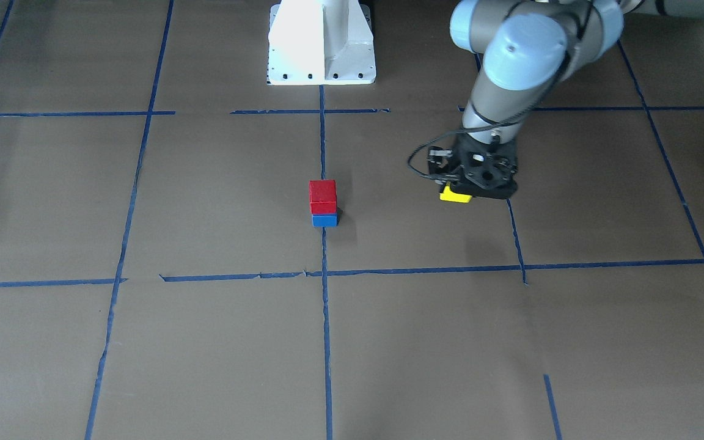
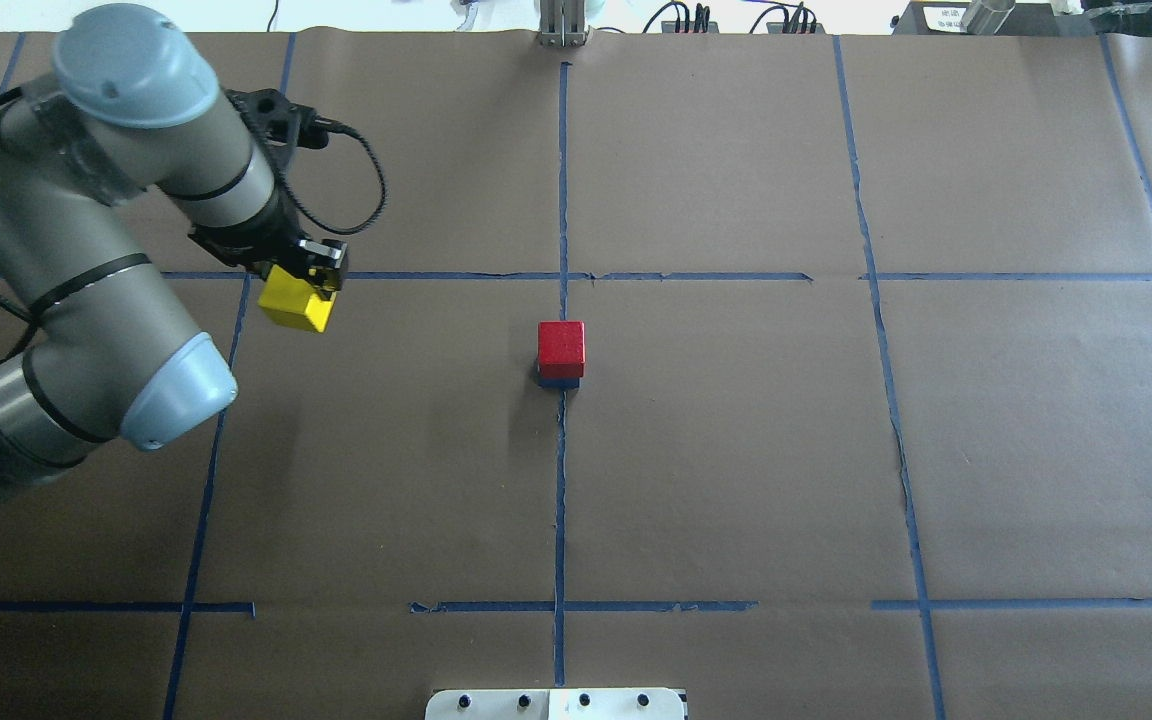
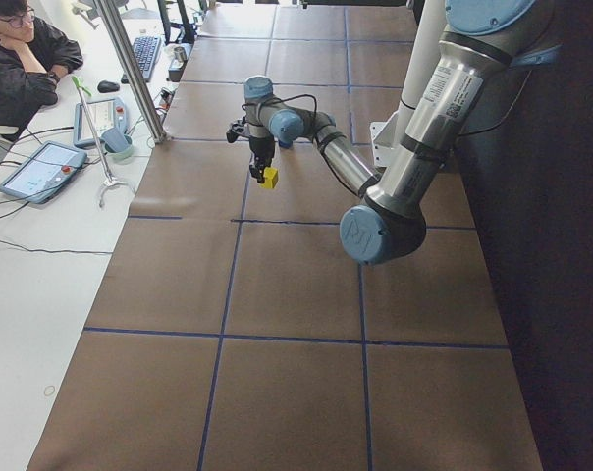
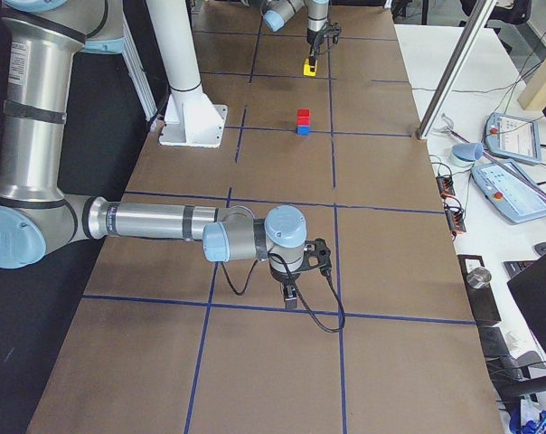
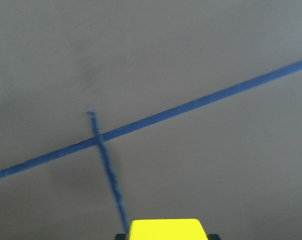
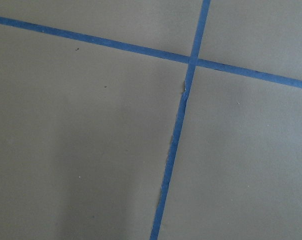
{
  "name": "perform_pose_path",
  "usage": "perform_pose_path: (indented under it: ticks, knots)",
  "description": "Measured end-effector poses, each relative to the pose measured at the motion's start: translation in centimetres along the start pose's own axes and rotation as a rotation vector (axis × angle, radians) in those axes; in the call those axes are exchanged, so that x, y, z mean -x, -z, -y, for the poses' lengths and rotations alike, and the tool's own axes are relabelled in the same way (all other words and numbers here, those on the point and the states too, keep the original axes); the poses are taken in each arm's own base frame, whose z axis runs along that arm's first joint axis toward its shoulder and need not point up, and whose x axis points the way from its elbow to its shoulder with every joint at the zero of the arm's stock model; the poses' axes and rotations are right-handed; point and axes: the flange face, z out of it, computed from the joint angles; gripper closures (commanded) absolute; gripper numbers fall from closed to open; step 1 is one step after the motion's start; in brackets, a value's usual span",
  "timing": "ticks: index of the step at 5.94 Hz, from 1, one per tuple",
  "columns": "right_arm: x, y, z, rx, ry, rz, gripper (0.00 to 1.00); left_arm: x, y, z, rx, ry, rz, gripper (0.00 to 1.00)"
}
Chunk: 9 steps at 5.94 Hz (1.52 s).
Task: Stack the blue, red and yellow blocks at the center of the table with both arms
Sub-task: 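Carry the yellow cube with the left gripper onto the red cube, then open the left gripper to release the yellow cube and withdraw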
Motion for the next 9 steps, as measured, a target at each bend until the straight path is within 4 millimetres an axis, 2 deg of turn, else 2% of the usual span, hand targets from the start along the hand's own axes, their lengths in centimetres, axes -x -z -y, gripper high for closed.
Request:
perform_pose_path:
  ticks: [2, 3, 4, 5, 8, 9]
  knots:
    - [0.0, 0.0, 0.1, 0.000, 0.001, 0.000, 0.00, -11.9, -0.9, -0.7, -0.022, 0.103, -0.006, 0.77]
    - [0.0, 0.0, 0.1, 0.000, 0.002, 0.000, 0.00, -16.0, -1.5, -0.4, -0.021, 0.129, -0.001, 0.77]
    - [0.0, 0.0, 0.2, 0.000, 0.002, 0.000, 0.00, -18.2, -1.7, -0.4, -0.019, 0.135, -0.001, 0.77]
    - [0.0, 0.0, 0.2, 0.000, 0.002, 0.000, 0.00, -19.0, -1.7, -0.4, -0.019, 0.136, -0.003, 0.77]
    - [0.0, 0.0, 0.2, 0.000, 0.002, 0.000, 0.00, -19.1, -2.6, 0.3, -0.031, 0.134, 0.001, 0.75]
    - [0.0, 0.0, 0.2, 0.000, 0.002, 0.000, 0.00, -19.1, -3.1, 0.7, -0.039, 0.132, -0.007, 0.69]
